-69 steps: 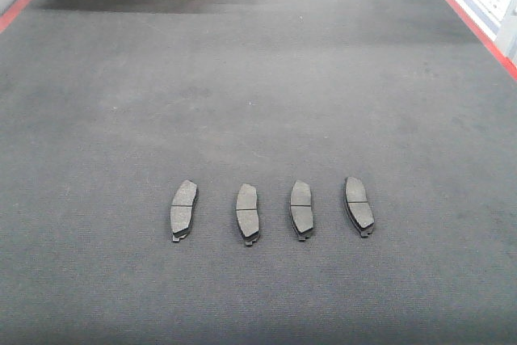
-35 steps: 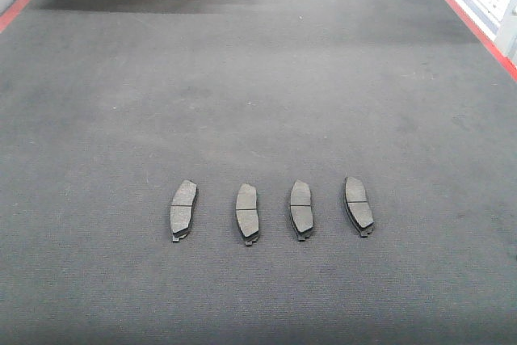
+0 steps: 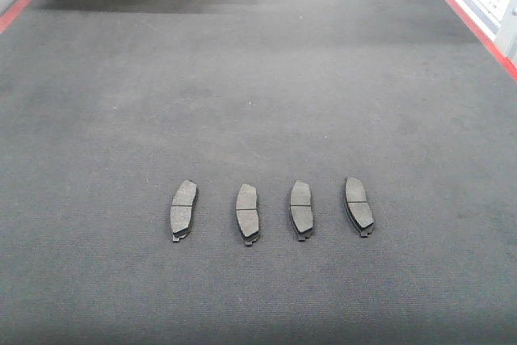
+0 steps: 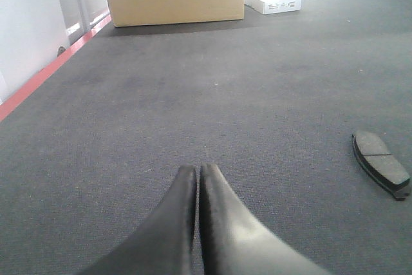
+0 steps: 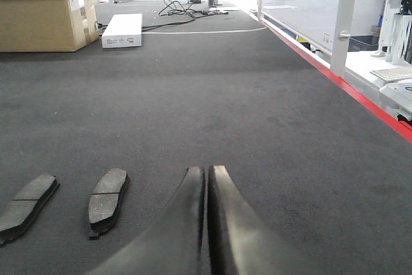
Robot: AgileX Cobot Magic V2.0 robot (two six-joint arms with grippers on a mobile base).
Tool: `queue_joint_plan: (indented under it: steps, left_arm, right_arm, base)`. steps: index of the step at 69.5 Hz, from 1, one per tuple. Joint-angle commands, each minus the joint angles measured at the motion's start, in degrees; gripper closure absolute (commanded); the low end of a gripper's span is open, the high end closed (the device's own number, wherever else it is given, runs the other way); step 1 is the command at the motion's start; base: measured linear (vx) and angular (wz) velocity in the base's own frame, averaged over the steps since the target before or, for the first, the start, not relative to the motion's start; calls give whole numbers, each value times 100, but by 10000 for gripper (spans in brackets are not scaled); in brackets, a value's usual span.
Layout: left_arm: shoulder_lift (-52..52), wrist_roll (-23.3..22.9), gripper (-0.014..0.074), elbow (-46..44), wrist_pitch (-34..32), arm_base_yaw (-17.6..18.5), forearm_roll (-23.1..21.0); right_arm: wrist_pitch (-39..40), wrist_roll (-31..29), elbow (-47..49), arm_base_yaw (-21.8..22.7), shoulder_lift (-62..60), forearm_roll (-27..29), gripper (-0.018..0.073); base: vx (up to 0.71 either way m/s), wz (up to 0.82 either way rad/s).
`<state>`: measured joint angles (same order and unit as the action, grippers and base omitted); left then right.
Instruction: Move and align brake pads A on conveyor
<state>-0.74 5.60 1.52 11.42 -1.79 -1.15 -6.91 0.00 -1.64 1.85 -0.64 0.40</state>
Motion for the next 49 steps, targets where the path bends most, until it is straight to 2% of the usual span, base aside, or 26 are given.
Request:
queue_joint_plan:
  steps: [1, 49]
  left_arm:
    - [-77, -53, 603, -111, -467, -24, -23]
    - [-77, -53, 603, -111, -467, -24, -23]
  right_arm:
    - [459, 0, -106, 41, -78, -40, 566]
    - [459, 0, -106, 41, -78, -40, 566]
  base:
    - [0, 0]
    - [0, 0]
